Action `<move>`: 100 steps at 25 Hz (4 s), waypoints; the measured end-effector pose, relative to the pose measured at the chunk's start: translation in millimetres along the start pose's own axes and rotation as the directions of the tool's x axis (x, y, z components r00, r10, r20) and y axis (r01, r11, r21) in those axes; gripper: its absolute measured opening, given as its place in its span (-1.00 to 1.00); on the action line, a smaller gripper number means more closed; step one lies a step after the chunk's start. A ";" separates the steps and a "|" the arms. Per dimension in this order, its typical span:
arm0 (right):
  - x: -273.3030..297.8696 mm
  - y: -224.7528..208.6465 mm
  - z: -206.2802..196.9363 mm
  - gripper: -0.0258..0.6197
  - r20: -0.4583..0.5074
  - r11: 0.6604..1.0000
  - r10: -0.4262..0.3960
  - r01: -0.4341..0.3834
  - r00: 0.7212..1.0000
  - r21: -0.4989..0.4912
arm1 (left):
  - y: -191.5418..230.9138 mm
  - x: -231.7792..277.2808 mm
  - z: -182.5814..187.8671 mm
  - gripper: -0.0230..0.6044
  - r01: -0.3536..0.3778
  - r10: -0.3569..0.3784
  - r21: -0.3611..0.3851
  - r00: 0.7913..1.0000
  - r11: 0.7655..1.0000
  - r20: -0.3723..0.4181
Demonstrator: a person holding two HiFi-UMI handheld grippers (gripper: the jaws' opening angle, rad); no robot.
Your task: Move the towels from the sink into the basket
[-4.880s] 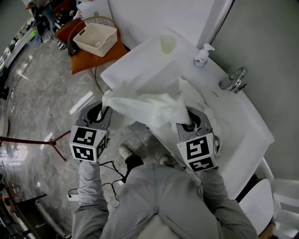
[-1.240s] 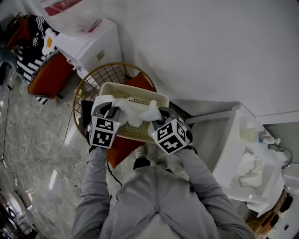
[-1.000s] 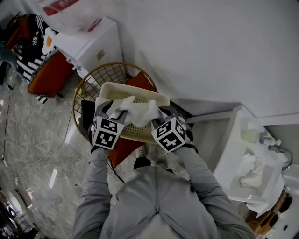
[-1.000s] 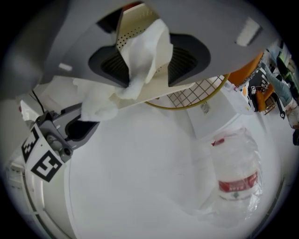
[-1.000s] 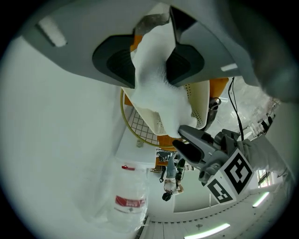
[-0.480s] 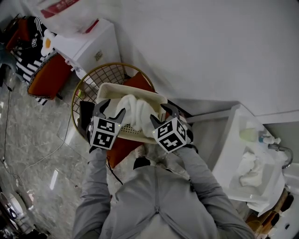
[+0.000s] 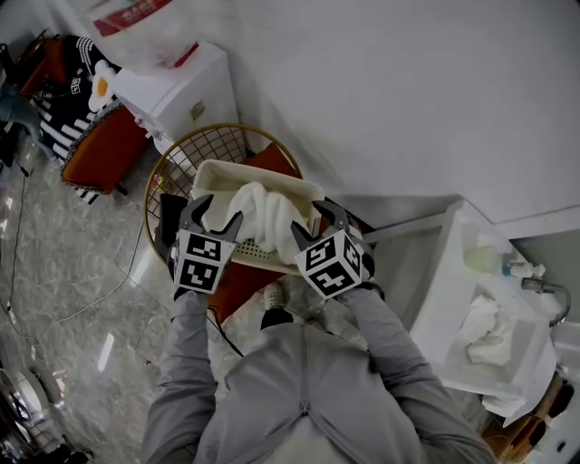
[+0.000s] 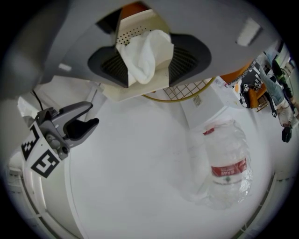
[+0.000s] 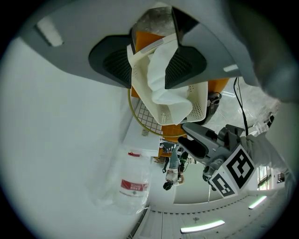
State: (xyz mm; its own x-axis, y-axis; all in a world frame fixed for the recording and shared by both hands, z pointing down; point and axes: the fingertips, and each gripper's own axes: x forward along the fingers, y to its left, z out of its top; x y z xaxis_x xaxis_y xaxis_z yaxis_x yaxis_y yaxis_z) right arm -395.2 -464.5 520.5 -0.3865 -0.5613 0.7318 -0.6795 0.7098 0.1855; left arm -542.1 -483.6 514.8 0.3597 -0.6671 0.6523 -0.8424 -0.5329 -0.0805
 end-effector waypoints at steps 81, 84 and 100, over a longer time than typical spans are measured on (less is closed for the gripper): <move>-537.2 43.1 -289.5 -0.28 0.424 0.900 -0.435 0.365 0.795 0.238 | -476.8 -326.3 6.5 0.02 -0.194 0.158 0.044 0.892 0.980 0.423; -569.5 18.8 -328.9 -0.28 0.391 0.864 -0.500 0.410 0.773 0.292 | -517.9 -308.4 34.1 0.01 -0.141 0.089 0.087 0.892 0.986 0.444; -725.8 -97.7 -563.5 -0.28 0.283 0.757 -0.629 0.487 0.724 0.437 | -804.4 -237.9 124.2 0.02 0.000 -0.113 0.248 0.891 0.969 0.441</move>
State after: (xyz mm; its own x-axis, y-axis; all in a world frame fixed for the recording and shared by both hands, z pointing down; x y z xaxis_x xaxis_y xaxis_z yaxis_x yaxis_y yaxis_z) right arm 303.1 113.3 340.8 -0.0288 -0.9733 0.2278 -0.9746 0.0780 0.2100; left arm 99.8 39.1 330.8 0.5922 -0.7634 0.2580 -0.7166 -0.6454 -0.2645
